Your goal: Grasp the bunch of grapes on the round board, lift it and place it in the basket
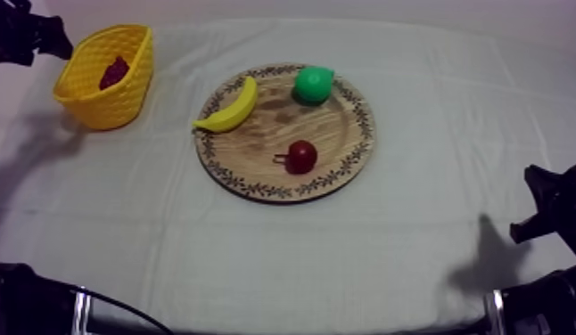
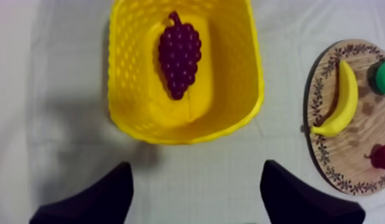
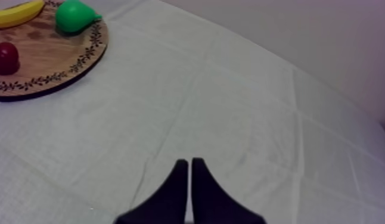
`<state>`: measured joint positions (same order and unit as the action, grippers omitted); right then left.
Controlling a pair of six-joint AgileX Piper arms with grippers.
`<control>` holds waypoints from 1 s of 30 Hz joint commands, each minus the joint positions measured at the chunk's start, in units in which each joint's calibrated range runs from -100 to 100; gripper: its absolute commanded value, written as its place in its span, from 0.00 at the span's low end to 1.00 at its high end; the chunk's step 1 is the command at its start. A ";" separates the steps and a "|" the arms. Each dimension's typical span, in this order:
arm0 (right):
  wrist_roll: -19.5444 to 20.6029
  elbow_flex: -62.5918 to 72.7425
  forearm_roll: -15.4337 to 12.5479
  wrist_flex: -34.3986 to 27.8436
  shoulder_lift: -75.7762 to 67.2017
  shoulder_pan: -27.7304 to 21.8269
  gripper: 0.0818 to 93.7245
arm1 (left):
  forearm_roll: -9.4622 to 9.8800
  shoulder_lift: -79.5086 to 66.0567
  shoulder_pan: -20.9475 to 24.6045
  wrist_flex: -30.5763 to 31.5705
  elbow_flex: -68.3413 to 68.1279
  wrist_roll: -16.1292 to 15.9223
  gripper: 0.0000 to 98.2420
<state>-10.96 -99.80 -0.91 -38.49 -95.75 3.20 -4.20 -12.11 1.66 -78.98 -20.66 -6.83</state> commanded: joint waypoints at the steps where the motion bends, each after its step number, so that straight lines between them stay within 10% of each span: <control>1: 0.00 0.02 0.00 0.03 -0.01 0.02 0.00 | -0.40 -4.52 -0.04 2.48 -2.46 -0.72 0.80; 19: 0.00 0.02 0.00 0.03 -0.01 0.02 0.00 | -3.22 -32.19 -1.88 28.50 -28.70 -8.52 0.66; 30: 0.00 0.02 0.00 0.03 -0.01 0.02 0.00 | -1.92 -48.59 -2.93 35.03 -42.37 -6.86 0.46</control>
<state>-10.96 -99.80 -0.91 -38.49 -95.75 3.20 -6.30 -57.31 -1.30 -44.08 -61.17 -13.98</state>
